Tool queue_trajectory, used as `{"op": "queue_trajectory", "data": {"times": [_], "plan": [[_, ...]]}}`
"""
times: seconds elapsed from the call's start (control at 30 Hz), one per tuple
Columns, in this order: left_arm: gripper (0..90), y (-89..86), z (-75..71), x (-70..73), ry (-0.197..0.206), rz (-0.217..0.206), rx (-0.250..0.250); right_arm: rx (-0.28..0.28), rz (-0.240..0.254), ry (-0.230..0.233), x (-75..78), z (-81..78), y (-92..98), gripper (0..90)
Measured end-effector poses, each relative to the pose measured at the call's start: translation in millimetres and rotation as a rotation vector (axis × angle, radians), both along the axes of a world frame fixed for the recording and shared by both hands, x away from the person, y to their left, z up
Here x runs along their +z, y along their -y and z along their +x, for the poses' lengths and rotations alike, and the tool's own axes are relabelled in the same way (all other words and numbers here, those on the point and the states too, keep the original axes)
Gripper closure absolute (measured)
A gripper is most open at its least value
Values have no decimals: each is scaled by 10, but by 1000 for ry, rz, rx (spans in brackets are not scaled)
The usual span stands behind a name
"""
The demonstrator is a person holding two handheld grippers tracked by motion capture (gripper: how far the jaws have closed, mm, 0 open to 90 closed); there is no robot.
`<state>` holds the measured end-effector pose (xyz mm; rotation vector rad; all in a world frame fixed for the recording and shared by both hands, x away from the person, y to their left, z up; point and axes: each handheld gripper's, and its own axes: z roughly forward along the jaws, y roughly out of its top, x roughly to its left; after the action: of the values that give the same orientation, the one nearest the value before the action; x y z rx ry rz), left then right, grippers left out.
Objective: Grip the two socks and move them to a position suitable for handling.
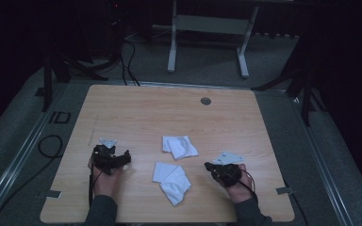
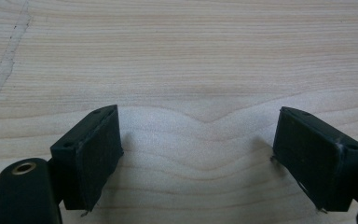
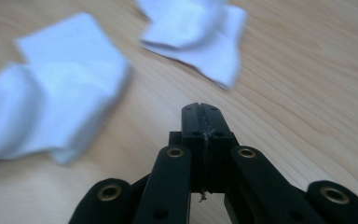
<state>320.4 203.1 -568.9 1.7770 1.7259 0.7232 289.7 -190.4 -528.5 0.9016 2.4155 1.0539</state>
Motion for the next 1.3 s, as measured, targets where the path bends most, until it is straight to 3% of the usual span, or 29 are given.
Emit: {"op": "queue_trajectory", "data": {"times": [0.03, 0.2, 0.4, 0.5, 0.53, 0.57, 0.6, 0.63, 0.7, 0.87, 0.97, 1.17, 1.3], "plan": [[156, 2, 0, -1, 1, -1, 2, 36, -1, 16, 50, -49, -86, 895], [156, 2, 0, 0, 1, -1, 2, 82, 5, 25, 116, -128, -205, 895], [156, 6, -2, 1, -1, -1, 5, 173, 24, -14, 70, -230, -413, 895], [169, 15, -10, 1, 1, -1, 13, 212, 2, -37, -23, -263, -565, 894], [169, 18, -17, 2, 3, -2, 17, 212, 2, -37, -23, -263, -565, 894], [213, 20, -27, 2, 10, -2, 19, 217, -36, -45, -83, -253, -630, 894], [213, 22, -36, 4, 12, -2, 20, 217, -36, -45, -83, -253, -630, 894], [244, 23, -49, 6, 16, -2, 16, 210, -75, -59, -155, -215, -684, 894], [285, 25, -56, 5, 21, -4, 15, 200, -102, -80, -223, -170, -724, 894], [337, 31, -75, 16, 22, -5, 6, 200, -96, -84, -245, -92, -761, 895], [425, 45, -90, 32, 15, -1, -2, 192, -87, -84, -252, -40, -820, 895], [509, 61, -127, 50, 6, -3, -58, 197, -83, -94, -252, 26, -906, 894], [671, 105, -147, 70, -3, -6, -103, 202, -89, -95, -248, 62, -970, 893]]}}
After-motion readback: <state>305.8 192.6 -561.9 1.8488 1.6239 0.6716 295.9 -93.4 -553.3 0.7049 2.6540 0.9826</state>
